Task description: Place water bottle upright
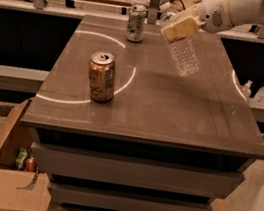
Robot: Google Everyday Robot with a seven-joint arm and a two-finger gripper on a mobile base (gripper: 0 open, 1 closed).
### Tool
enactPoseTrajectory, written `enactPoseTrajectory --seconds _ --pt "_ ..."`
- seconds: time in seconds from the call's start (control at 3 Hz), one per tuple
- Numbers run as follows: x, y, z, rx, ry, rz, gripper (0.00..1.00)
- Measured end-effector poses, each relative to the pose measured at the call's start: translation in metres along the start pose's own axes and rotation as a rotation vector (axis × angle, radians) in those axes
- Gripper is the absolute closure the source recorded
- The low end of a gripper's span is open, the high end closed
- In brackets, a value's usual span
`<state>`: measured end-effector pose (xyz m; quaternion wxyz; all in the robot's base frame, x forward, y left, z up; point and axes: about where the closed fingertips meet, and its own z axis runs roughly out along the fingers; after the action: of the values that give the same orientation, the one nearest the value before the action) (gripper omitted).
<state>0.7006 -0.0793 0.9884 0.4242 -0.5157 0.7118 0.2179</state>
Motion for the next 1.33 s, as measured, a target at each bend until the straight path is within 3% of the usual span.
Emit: enactPoseTrajectory --seconds 0.33,0.67,1.0,1.33 --pt "0.012 0.011 -0.017 -0.006 -0.206 -0.054 1.00" --pt "0.020 0.018 -0.022 -0.017 -0.340 -0.067 1.00" --pt "0.030 0.024 -0.027 -0.026 -0.503 -0.068 0.92" --pt "0.034 0.025 -0.030 -0.026 -0.540 -0.068 0.68"
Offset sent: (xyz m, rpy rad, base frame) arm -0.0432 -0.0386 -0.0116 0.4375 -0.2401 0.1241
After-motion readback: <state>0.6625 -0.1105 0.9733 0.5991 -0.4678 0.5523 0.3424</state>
